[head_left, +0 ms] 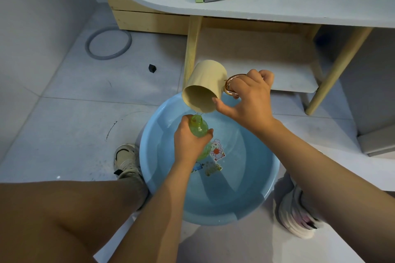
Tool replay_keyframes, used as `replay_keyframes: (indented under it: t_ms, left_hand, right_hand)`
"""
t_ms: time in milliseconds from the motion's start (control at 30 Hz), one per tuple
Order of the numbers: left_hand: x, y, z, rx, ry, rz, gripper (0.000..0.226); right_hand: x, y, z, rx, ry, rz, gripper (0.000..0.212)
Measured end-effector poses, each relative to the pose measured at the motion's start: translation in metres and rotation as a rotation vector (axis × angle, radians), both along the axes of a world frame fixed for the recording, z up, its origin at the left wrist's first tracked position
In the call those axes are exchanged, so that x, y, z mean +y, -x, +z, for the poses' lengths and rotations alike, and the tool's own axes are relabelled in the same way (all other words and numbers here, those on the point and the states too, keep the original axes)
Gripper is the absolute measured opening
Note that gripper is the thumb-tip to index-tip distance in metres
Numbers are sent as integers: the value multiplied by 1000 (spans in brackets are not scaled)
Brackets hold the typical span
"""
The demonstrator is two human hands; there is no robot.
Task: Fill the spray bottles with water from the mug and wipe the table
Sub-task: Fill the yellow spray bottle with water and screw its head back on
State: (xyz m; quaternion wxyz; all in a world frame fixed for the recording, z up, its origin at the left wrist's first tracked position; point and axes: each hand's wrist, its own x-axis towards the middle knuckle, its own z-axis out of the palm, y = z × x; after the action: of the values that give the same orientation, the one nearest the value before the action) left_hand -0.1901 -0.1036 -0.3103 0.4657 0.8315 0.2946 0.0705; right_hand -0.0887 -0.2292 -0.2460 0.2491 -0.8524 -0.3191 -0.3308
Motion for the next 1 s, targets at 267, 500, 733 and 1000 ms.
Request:
replay_keyframes:
  t_ms: [267, 500, 733, 1000]
  left_hand:
    - [0, 0, 1, -2, -12, -4, 55]
    - [0, -1, -1, 6, -13, -3, 55]
    - [1, 0, -2, -3, -6, -1, 54]
    - [0, -2, -1, -11, -2, -2, 57]
  right_hand:
    - [1, 1, 2, -54, -5, 18, 41]
    - [3, 2, 2, -93, -7, 30, 42]
    - [4, 2, 3, -117, 10, 47, 42]
    - [3, 4, 2, -147, 15, 72, 41]
